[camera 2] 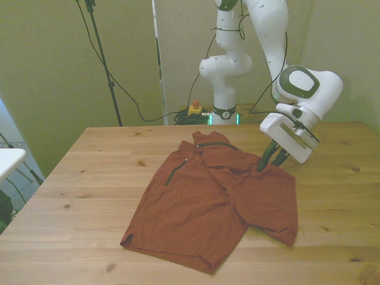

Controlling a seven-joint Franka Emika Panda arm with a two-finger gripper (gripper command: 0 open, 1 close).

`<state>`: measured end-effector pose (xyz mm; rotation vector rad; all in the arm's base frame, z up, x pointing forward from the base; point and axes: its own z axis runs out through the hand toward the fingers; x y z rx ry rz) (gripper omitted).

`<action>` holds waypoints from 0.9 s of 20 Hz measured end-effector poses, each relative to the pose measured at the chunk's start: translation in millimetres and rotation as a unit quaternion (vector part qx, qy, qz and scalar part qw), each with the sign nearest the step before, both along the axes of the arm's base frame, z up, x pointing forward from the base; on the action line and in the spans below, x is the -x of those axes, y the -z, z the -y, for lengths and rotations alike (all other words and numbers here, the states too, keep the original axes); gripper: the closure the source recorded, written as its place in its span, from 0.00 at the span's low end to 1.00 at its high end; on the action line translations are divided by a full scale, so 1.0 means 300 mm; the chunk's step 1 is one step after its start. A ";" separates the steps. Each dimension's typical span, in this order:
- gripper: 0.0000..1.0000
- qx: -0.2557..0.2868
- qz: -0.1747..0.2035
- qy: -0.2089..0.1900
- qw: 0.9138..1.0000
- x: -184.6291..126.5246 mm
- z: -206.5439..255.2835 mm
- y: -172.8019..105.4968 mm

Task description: Fold the shorts

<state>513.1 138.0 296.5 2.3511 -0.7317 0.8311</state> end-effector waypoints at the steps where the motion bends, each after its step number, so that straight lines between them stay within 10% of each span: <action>1: 1.00 0.001 -0.001 -0.001 1.000 0.000 0.000 0.003; 10: 1.00 -0.008 0.017 0.014 1.000 -0.007 0.009 -0.015; 18: 1.00 -0.021 0.074 0.072 0.994 -0.100 0.243 -0.211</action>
